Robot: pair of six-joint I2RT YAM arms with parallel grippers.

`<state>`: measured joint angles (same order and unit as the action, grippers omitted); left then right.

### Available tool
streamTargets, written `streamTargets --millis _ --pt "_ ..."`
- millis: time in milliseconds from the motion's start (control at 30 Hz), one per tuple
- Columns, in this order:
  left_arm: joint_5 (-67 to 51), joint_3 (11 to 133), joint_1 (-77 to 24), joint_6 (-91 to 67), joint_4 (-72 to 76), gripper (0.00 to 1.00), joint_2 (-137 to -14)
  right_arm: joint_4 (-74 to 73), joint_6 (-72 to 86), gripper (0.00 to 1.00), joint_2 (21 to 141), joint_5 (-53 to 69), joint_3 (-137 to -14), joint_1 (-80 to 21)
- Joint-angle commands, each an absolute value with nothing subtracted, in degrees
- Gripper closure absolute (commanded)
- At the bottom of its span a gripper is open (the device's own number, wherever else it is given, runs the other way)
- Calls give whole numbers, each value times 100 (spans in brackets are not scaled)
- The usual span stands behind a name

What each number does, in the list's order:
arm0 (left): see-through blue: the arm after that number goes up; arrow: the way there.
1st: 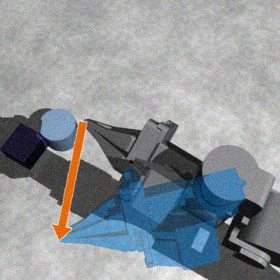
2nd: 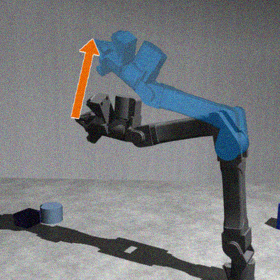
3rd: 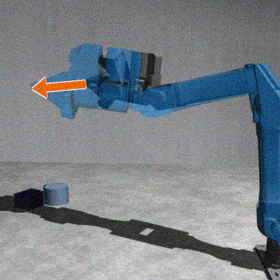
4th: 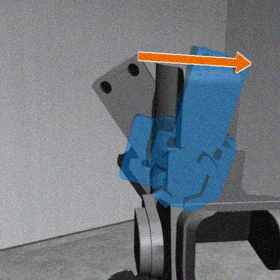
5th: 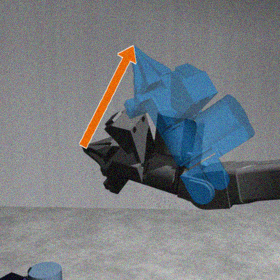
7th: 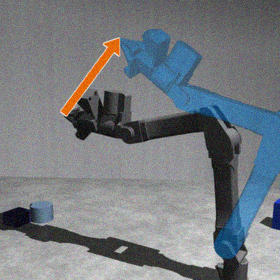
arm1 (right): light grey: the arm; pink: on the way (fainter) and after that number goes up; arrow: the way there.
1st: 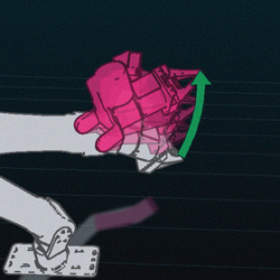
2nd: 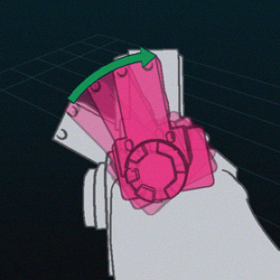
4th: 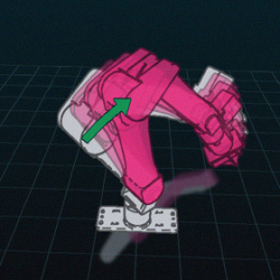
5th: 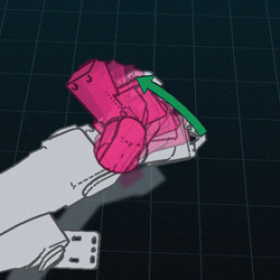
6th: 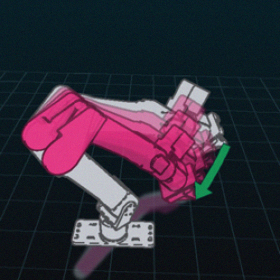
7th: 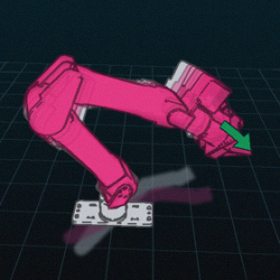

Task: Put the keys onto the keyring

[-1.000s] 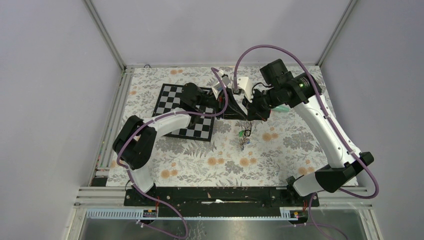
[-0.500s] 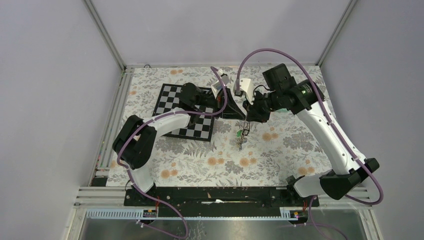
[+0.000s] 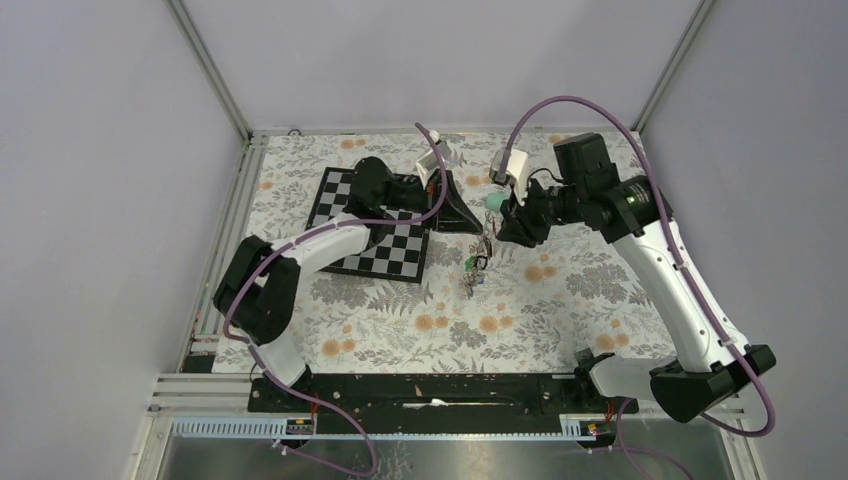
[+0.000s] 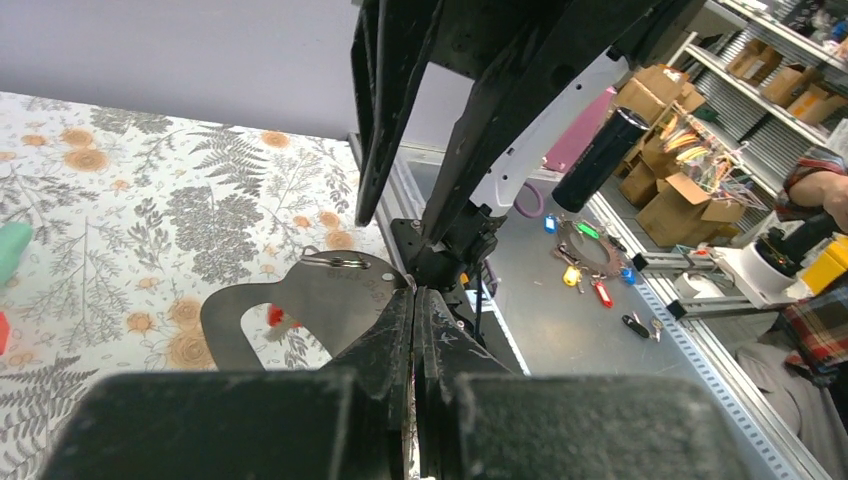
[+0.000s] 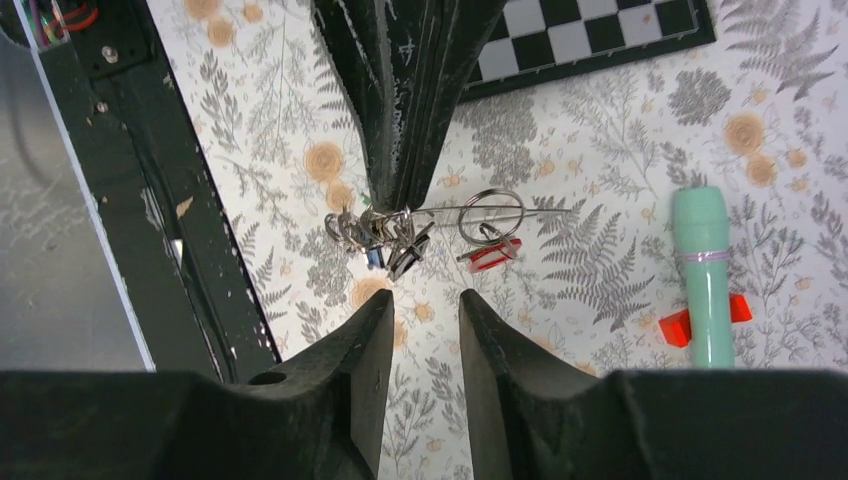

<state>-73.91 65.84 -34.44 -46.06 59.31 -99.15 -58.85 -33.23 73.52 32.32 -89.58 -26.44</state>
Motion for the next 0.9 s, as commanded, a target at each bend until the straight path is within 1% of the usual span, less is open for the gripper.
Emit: streamTargets --millis 0,33,100,433,533,633,767,867 --pt "-6918 6868 -3384 -3255 3840 100 -9268 -5336 -3090 62 7076 3746 -8909 -2464" --pt "-6830 7013 -3384 -2865 2939 100 -9211 -5266 -3047 62 7072 3811 -8865 -2419" --pt "-6635 7228 -3392 -2150 1977 100 -9136 -5089 -2934 62 7045 3942 -8761 -2362" --pt "-6764 7129 -3393 -2034 1805 100 -8840 -4413 -2752 63 6945 5177 -8047 -2004" --pt "-6903 7084 -3398 -2209 2014 100 -8809 -4325 -2885 63 6966 5480 -7881 -1946" --pt "-7008 6947 -3398 -2712 2619 100 -8781 -4330 -3064 63 6995 5756 -7787 -1912" --pt "-7167 6643 -3393 -3892 4327 100 -8808 -4354 -3306 63 6988 6130 -7633 -1866" --pt "-7192 6525 -3401 -4375 4877 100 -8839 -4422 -3497 63 6973 6251 -7540 -1863"
